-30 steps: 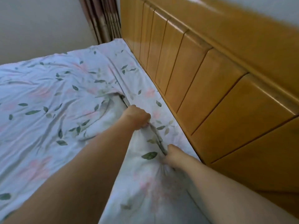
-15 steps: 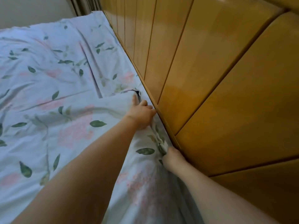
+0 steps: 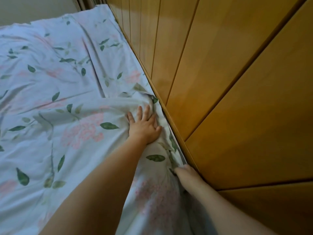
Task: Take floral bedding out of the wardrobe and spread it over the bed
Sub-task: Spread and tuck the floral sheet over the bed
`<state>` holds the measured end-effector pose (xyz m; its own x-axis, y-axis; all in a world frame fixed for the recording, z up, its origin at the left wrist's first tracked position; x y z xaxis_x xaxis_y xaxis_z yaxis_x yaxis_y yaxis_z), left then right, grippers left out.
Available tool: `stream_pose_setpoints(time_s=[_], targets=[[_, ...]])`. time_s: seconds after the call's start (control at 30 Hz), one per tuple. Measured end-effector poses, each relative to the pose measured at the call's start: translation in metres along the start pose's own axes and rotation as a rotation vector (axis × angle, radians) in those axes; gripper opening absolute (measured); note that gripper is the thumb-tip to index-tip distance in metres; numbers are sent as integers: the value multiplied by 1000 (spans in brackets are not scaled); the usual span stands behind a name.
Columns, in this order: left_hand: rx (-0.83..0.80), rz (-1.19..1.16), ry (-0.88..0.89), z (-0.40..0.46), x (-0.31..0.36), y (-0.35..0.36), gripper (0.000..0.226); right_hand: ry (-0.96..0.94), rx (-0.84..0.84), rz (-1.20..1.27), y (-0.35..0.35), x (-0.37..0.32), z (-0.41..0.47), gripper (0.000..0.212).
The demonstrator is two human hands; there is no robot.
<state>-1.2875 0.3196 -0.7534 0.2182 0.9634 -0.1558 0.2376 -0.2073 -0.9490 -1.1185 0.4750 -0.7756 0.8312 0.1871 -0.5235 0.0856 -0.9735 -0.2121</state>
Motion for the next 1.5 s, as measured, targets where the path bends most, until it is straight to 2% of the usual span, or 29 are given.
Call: stream_pose_setpoints(time_s=[0.07, 0.13, 0.2, 0.3, 0.37, 0.5, 0.57, 0.63, 0.73, 0.87, 0.97, 1.1, 1.27, 1.5], targets=[[-76, -21, 36, 0, -1, 4, 72, 76, -42, 37, -4, 21, -4, 54], [14, 42, 22, -10, 4, -4, 69, 85, -92, 109, -7, 36, -17, 43], [91, -12, 4, -34, 17, -13, 67, 70, -141, 147, -11, 49, -32, 45], [56, -195, 23, -97, 37, -13, 66, 116, -186, 146, -16, 73, -56, 37], [1, -168, 69, -156, 42, -9, 66, 201, -181, 70, -20, 91, -78, 26], [-81, -52, 219, -279, 50, 9, 68, 300, -205, -264, -30, 129, -109, 54], [-82, -13, 320, -326, 52, 12, 68, 302, -180, -475, -28, 144, -117, 66], [-93, 68, 401, -365, 64, 23, 67, 288, -164, -539, -26, 159, -129, 67], [-249, 189, 422, -397, 74, 47, 72, 177, -108, -424, -22, 167, -133, 49], [-282, 232, 448, -403, 91, 51, 71, -21, 168, -514, -57, 158, -148, 35], [-258, 171, 495, -399, 97, 19, 68, -36, 305, -494, -72, 150, -186, 32], [-250, 135, 503, -406, 103, -61, 64, -14, 205, -429, -84, 144, -276, 42], [-199, 94, 550, -448, 116, -170, 63, -55, 220, -348, -111, 143, -409, 46], [-59, 189, 873, -524, 162, -274, 61, -21, 485, -240, -133, 177, -562, 61]])
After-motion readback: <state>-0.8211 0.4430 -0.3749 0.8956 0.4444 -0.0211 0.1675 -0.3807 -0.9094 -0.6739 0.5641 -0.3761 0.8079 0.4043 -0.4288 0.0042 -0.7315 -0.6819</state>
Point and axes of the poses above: each hand's wrist, its own z-axis towards the middle knuckle, its own y-axis out of the palm, x = y × z, the point moved 5 cm from there along z, towards the middle knuckle, and after that the axes turned 11 degrees about z, right-handed, at the moved point
